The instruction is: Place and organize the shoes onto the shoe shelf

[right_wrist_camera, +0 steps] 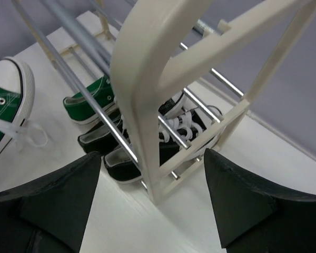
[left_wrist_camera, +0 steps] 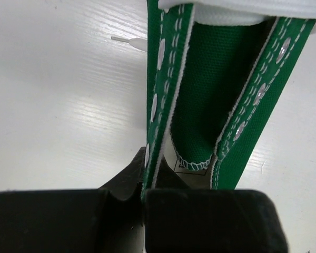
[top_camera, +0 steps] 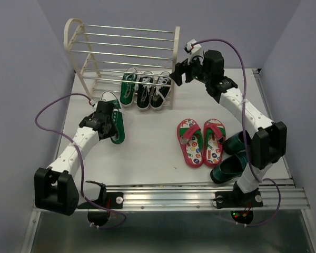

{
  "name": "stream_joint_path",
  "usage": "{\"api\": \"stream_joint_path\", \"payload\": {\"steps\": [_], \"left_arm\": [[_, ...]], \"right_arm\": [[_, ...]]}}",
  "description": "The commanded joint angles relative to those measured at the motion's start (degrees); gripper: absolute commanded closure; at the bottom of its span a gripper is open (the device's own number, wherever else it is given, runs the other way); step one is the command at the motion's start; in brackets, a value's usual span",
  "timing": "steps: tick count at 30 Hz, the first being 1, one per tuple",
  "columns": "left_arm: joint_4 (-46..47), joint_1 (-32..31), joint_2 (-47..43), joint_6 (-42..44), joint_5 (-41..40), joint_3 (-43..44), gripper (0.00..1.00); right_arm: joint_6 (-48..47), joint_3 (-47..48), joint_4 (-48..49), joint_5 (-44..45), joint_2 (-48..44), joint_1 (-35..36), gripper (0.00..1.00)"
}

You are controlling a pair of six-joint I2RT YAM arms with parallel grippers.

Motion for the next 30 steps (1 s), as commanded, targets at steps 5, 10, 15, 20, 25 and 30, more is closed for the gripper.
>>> {"api": "stream_joint_path", "payload": {"steps": [5, 10, 15, 20, 25, 30], "left_arm": [[4.7, 0.5, 1.9, 1.3, -2.0, 5.0, 1.0], [4.4, 0.8, 1.0, 2.0, -2.9, 5.9, 1.0], [2.1, 1.1, 0.1, 2.1, -1.9, 7.2, 1.0], [-2.4, 1.1, -3.6, 2.7, -0.4, 6.0, 1.0], [-4.5, 1.1, -7.5, 5.8, 5.4, 3.4, 1.0], [-5.4, 1.1, -7.1, 8.1, 9.4, 1.8, 1.0]], "right_arm": [[-1.2, 10.0, 7.3, -2.5, 7.1, 1.0, 0.39], [0.2, 11.1, 7.8, -3.1, 8.3, 1.0, 0.75], [1.2, 7.1, 7.4, -2.3, 3.6, 1.0, 0.88], [-0.3, 3.4, 4.6, -2.3, -0.9, 1.0, 0.99], [-3.8, 3.6, 0.4, -2.8, -3.1, 1.0, 0.99], [-4.3, 5.7, -1.8, -12.4, -3.1, -2.1, 0.99]]}}
